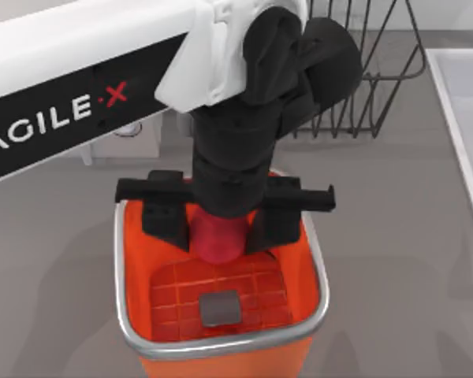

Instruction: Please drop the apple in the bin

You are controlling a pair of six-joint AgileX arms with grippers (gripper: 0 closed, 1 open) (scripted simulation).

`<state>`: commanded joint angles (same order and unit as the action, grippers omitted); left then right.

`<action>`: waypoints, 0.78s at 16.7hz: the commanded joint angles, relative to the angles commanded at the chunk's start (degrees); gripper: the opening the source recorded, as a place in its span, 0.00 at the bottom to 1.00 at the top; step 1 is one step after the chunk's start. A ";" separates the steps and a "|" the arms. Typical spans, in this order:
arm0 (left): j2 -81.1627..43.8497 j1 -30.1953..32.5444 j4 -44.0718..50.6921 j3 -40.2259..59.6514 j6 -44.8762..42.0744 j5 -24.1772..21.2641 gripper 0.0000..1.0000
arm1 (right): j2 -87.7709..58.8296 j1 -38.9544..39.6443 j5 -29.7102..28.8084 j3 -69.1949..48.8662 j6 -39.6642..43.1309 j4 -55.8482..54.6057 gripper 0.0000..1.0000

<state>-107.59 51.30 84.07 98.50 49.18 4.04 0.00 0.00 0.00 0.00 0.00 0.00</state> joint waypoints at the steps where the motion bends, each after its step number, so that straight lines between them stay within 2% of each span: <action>1: 0.31 -0.37 -0.08 -0.12 -0.28 0.37 0.00 | 0.00 0.00 0.00 0.00 0.00 0.00 1.00; 13: -0.29 -1.05 -15.20 -14.88 -1.05 -0.01 0.00 | 0.00 0.00 0.00 0.00 0.00 0.00 1.00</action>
<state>-107.88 50.25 68.87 83.62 48.13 4.03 0.00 0.00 0.00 0.00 0.00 0.00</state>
